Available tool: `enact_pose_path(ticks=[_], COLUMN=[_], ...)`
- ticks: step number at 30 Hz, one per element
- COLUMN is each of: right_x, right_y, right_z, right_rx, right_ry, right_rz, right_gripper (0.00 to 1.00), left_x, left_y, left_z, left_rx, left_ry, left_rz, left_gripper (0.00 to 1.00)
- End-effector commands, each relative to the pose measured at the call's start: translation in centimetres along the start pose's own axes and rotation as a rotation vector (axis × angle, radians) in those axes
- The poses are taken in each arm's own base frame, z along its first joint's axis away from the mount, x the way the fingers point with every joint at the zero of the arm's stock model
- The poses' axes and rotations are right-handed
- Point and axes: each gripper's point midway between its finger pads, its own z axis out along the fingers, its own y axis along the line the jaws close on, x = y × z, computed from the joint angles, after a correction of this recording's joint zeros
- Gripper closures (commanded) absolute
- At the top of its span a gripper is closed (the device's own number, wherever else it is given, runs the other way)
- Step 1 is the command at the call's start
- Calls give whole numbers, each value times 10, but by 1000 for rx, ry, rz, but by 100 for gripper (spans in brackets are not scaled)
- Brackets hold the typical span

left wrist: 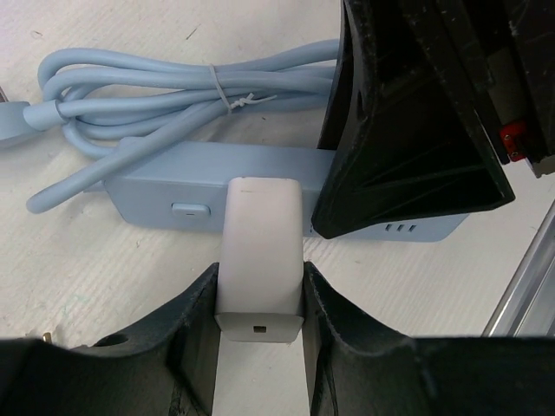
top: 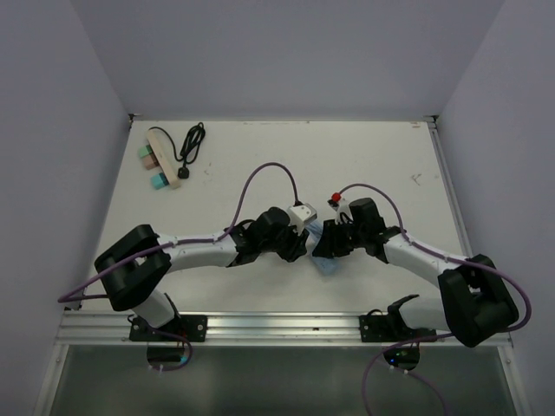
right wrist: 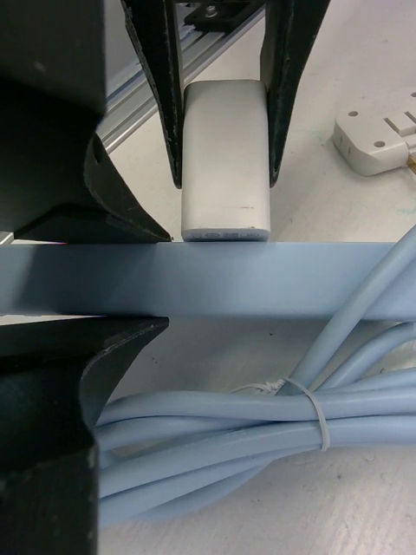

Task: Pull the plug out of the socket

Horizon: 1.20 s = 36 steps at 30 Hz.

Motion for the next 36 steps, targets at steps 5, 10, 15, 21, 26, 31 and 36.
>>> enact_pose_path(ticks=[5,10,15,21,26,31,36], right_x=[-12,-15,-17,-19,-18,-13,-13], right_y=[21,28,32,37,38,35,34], right_z=[-5,-9,-8,-10,-11,-10,-10], right_rx=[-84,-109,-123,-141,-150,-148,-142], right_ry=[-37,-43,-41,-49,-49,-41,-47], right_rz=[-30,-15,15,19,12,11,11], right_gripper=[100,100,100,100,100,100,100], left_x=[-31,-25,-22,-24,-27,-32,-31], left_y=[-25,-22,-18,-15,-16,-18,-22], left_z=[-8,-10,-11,-10,-6,-2,1], left_rx=[93,88,66,49,56,65,85], left_ry=[-112,-113,-115,-129,-143,-152,-138], left_rz=[-16,-15,-26,-26,-35,-37,-39], left_gripper=[75,47,32,34,42,51,62])
